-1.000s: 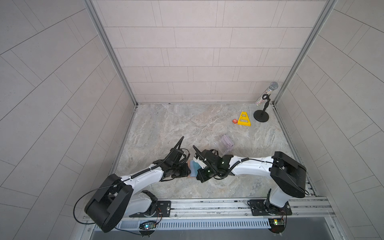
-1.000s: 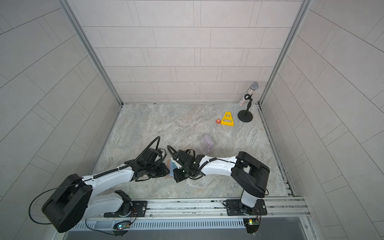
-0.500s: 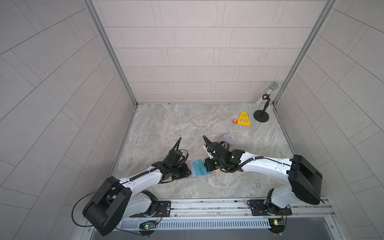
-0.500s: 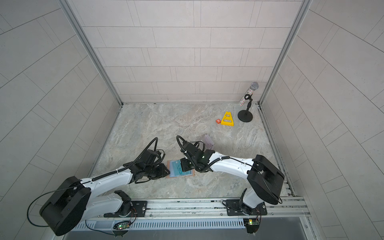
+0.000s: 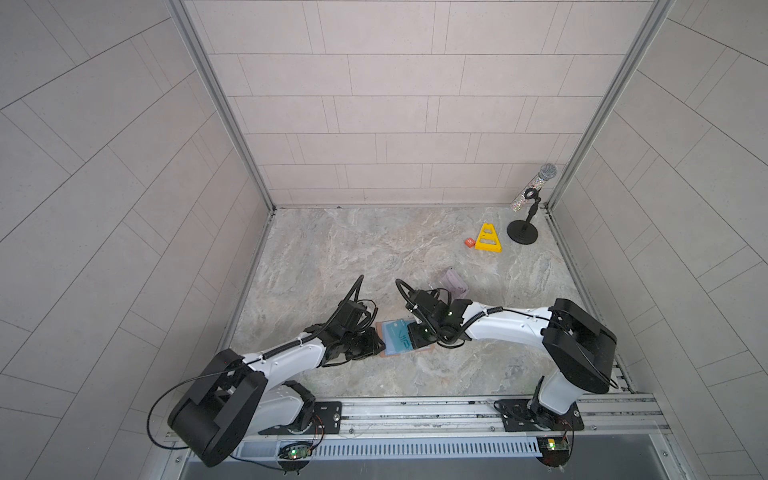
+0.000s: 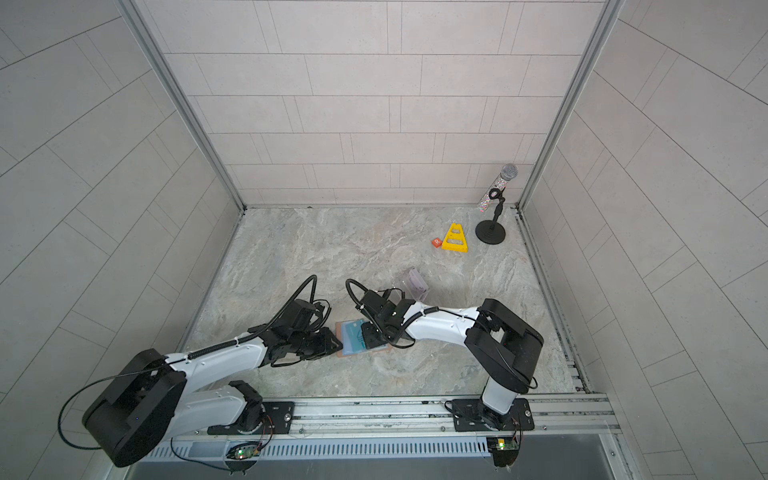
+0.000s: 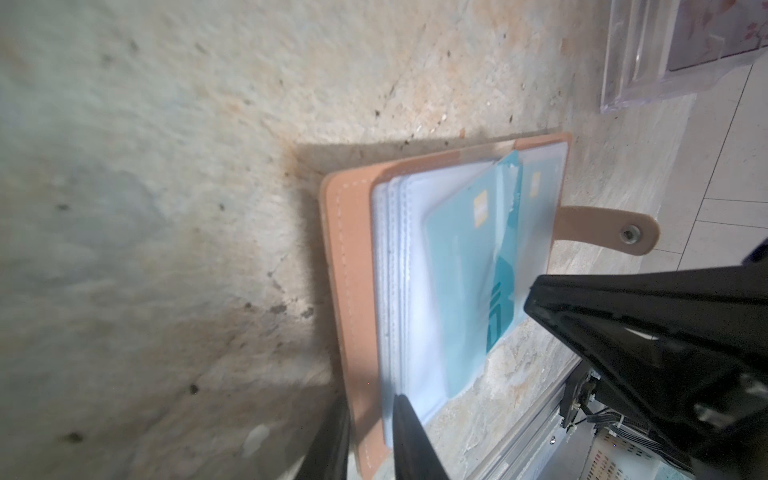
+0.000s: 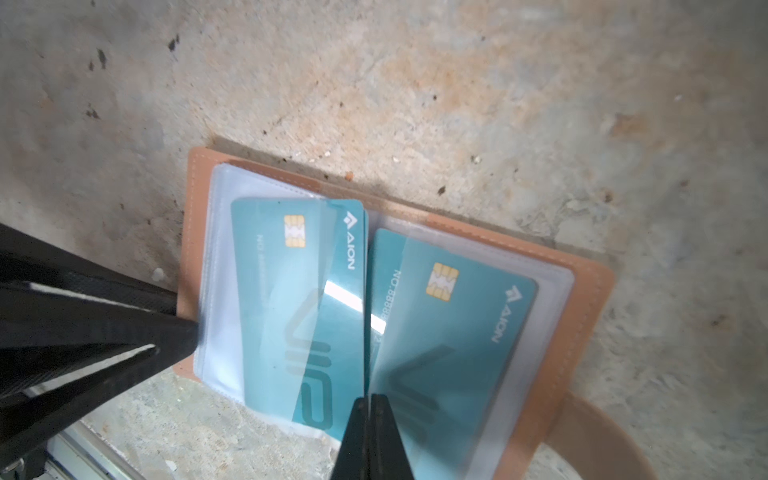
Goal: Put the credit cards into the card holder
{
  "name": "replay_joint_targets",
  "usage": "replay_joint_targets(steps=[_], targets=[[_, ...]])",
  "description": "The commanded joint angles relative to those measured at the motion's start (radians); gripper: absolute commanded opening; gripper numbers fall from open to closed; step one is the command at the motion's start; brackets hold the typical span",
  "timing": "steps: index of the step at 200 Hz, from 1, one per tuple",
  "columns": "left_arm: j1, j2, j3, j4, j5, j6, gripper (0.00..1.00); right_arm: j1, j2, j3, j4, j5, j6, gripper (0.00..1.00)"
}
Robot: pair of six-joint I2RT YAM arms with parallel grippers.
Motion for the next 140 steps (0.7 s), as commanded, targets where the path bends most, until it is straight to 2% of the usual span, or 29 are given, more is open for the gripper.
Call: replay_joint_targets(steps=[1,35,98,140], targets=[[-0.01,0.038,-0.046,-0.102,-0.039,-0.002,0.26,0.005,0.024,0.013,-0.011,-0.003,-0.003,0.01],[-0.01,0.045,-0.046,-0.099,-0.035,-0.001,0.26,0.008,0.036,0.008,-0.009,-0.007,-0.002,0.01],[-0.011,0.059,-0.042,-0.096,-0.034,0.003,0.26,0.008,0.057,-0.02,0.1,-0.129,0.025,0.01],[-0.011,0.053,-0.04,-0.104,-0.04,0.004,0.26,0.009,0.023,-0.021,0.101,-0.122,0.027,0.01]])
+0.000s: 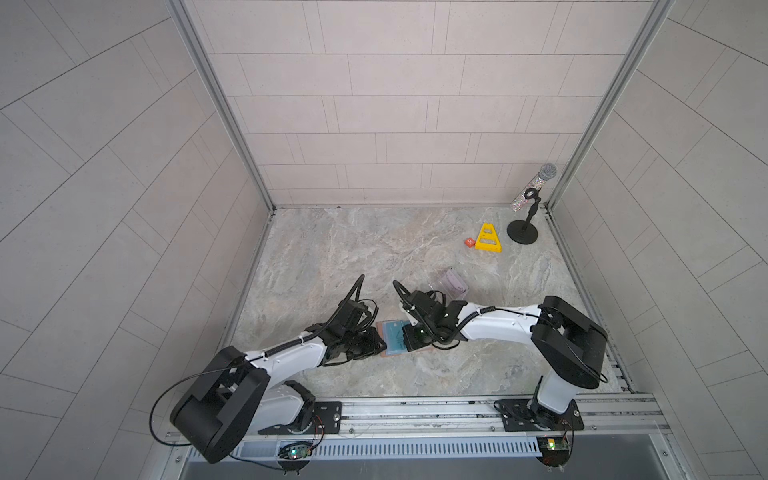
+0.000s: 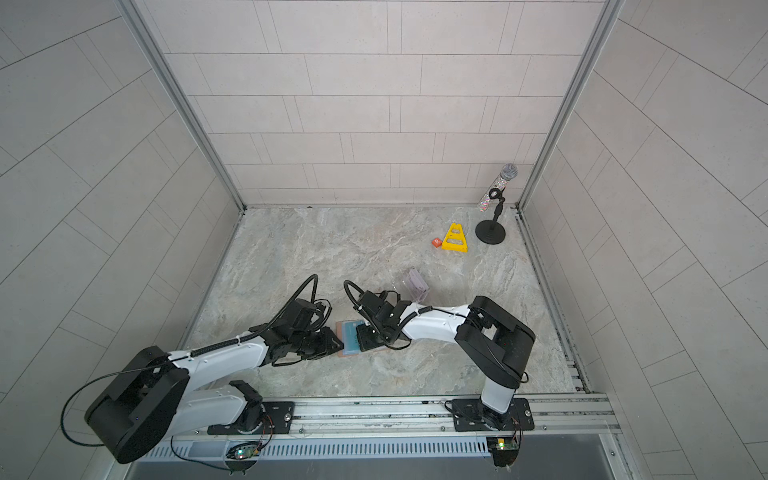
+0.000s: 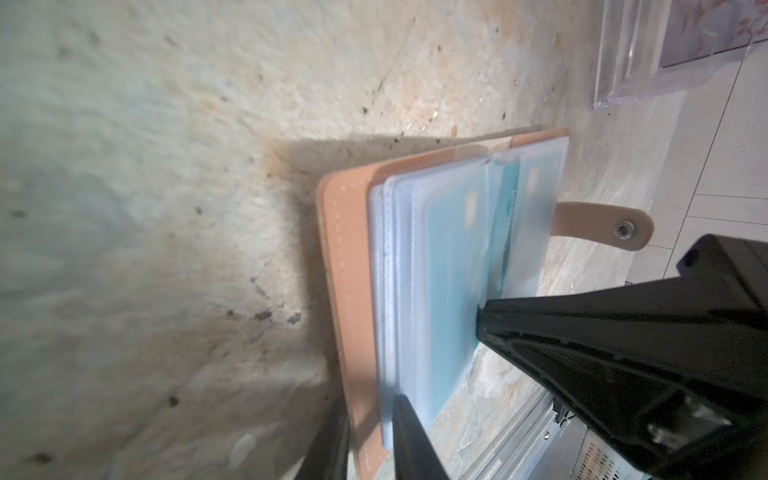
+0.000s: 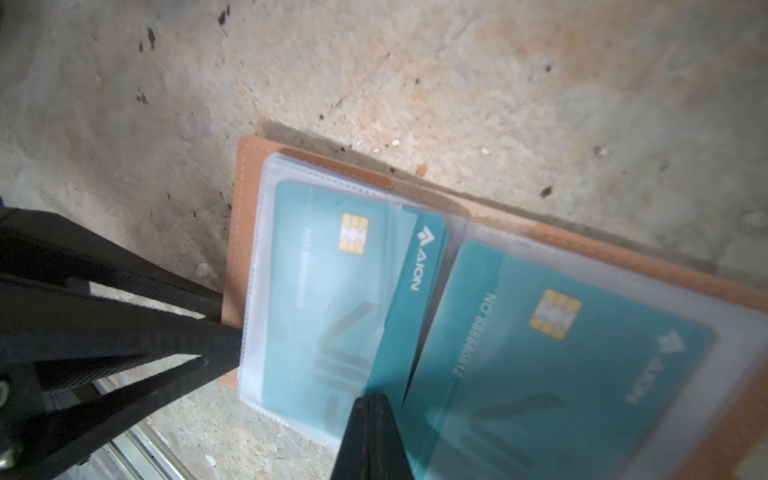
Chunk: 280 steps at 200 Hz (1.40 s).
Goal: Put the credit cards into the card holder
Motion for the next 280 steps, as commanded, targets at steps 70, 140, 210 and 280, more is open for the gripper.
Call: replay_joint_targets(steps=[70,140,210,280], targets=[[-0.012,0.028,-0.031,-0.158,-0.084,0.018,0.26,0.007,-0.093,-0.003,-0.121,0.157,-0.01,0.0],[-0.013,0.039,-0.03,-0.159,-0.083,0.027,0.26,0.009,0.002,0.027,-0.127,0.109,-0.024,0.0],[-0.013,0.052,-0.029,-0.156,-0.081,0.032,0.26,0.018,0.046,0.036,-0.06,0.022,-0.009,0.0],[-0.013,0.051,-0.027,-0.158,-0.084,0.032,0.26,0.018,0.022,0.037,-0.072,0.045,-0.012,0.0]])
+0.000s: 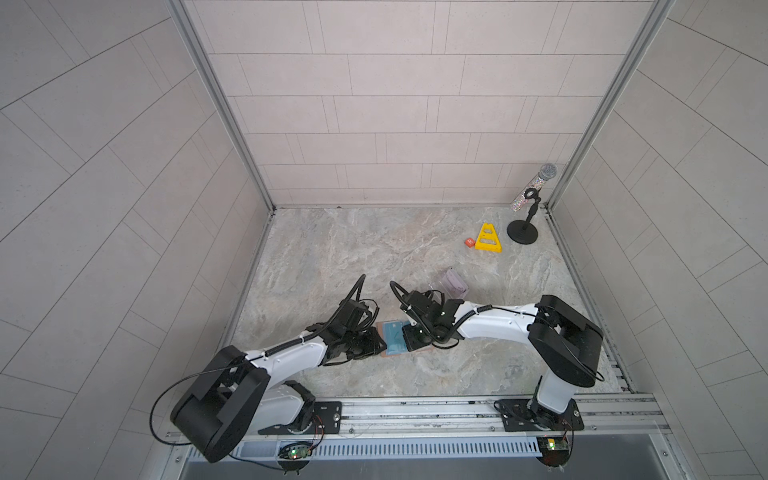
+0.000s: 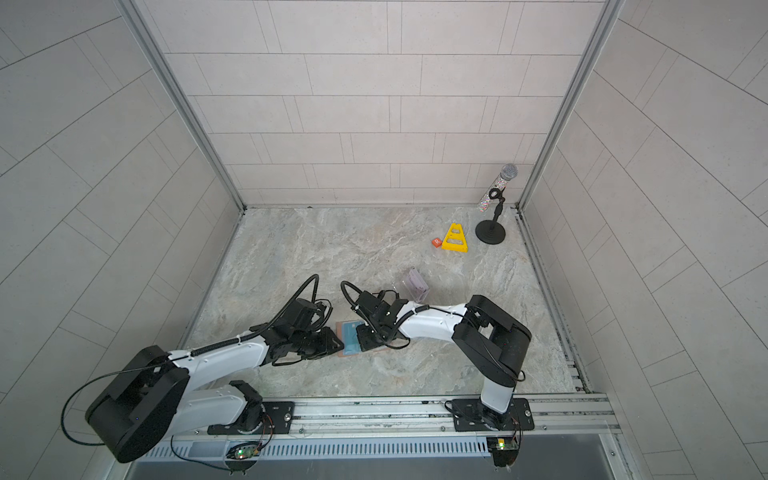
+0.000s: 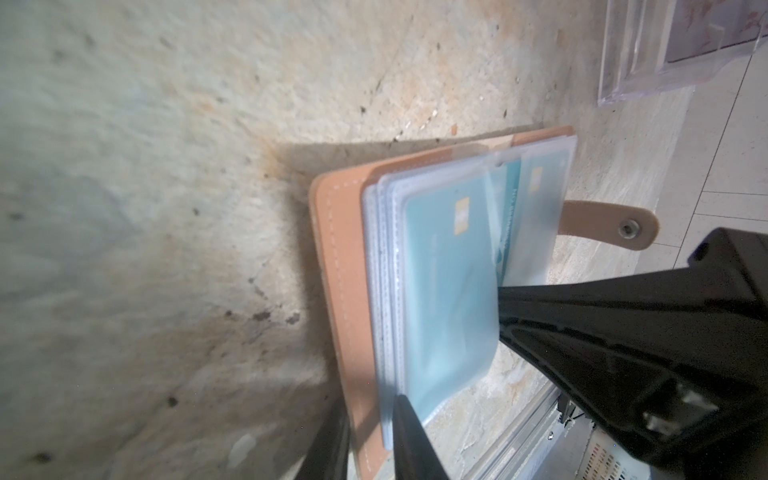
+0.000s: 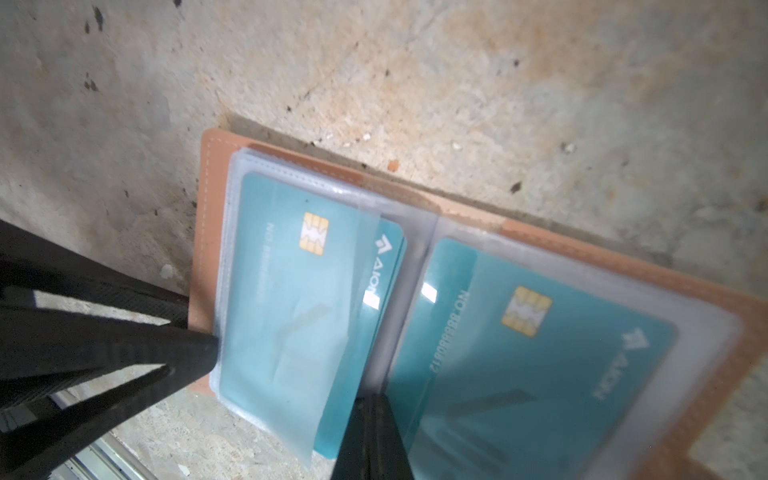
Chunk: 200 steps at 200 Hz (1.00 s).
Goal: Put the credit cards into the card holder
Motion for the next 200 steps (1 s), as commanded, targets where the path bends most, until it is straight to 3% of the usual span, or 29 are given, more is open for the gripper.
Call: replay_joint_targets(steps=[1,85,163,200], targets=[[-0.008,0.044,-0.036,-0.142,-0.076,0.023,0.26,0.009,-0.002,-0.002,0.002,-0.006,0.002,0.0],[-0.007,-0.036,-0.002,-0.222,-0.126,0.036,0.34,0.005,-0.196,-0.011,-0.068,0.101,-0.034,0.13],[-0.008,-0.127,0.04,-0.335,-0.234,0.058,0.48,-0.105,-0.355,-0.074,-0.181,0.214,-0.07,0.38],[-0.008,-0.14,0.045,-0.325,-0.232,0.061,0.51,-0.178,-0.378,-0.102,-0.209,0.185,-0.126,0.5]])
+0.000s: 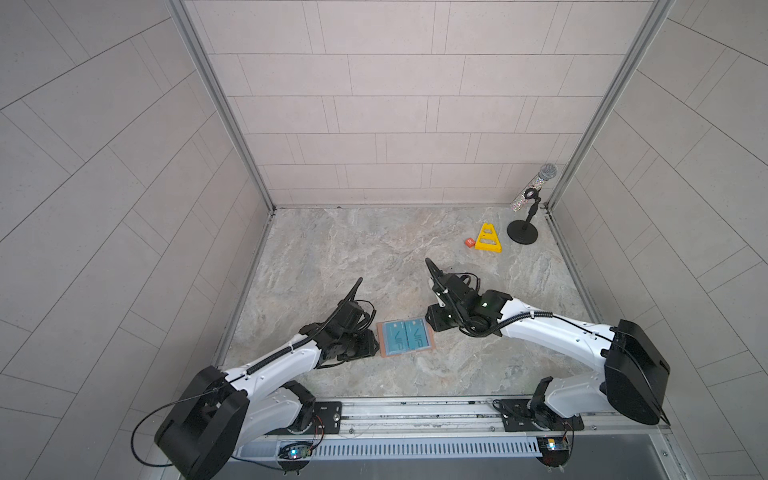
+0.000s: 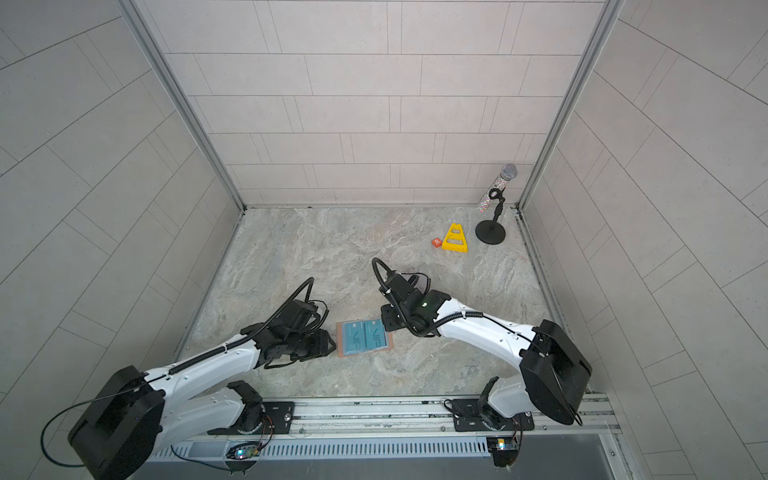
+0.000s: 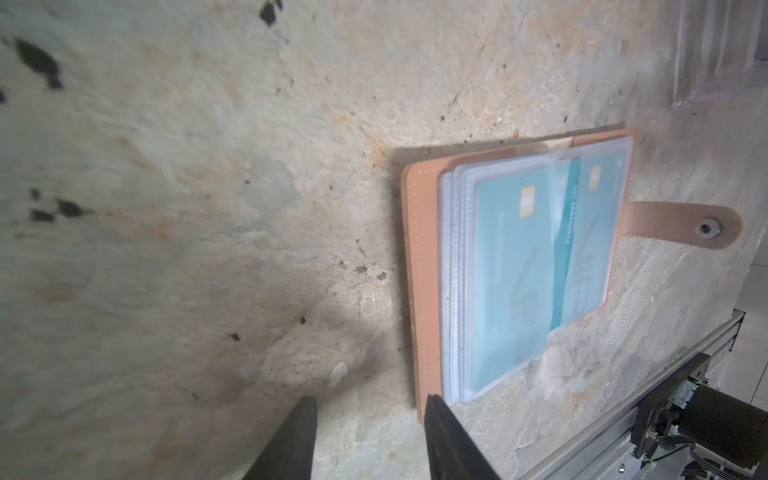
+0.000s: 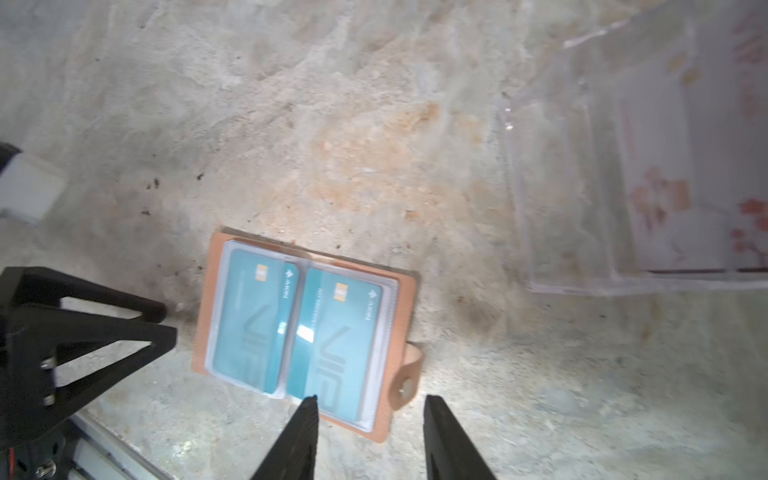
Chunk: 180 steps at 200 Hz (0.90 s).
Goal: Put the credit cards into the card holder
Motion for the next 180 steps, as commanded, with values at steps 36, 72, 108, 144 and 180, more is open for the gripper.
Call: replay_joint_targets(steps=[36,72,108,144,180], targets=[[-0.002,0.002,0.008,-0.067,-0.047,0.027,0.53,-0.046,0.014,0.007,-0.06,-0.057,-0.096,0.62],[-0.001,0.021,0.0,-0.026,-0.022,0.034,0.59,-0.046,0.093,0.036,-0.054,-0.131,-0.109,0.63],[-0.002,0.023,-0.015,0.015,0.002,0.029,0.63,-0.046,0.142,0.044,-0.026,-0.138,-0.104,0.62],[-0.001,0.014,-0.024,0.043,0.02,0.031,0.7,-0.046,0.208,0.067,-0.029,-0.148,-0.107,0.51],[-0.001,0.019,-0.044,0.105,0.05,0.019,0.78,-0.046,0.215,0.069,-0.033,-0.146,-0.104,0.36]])
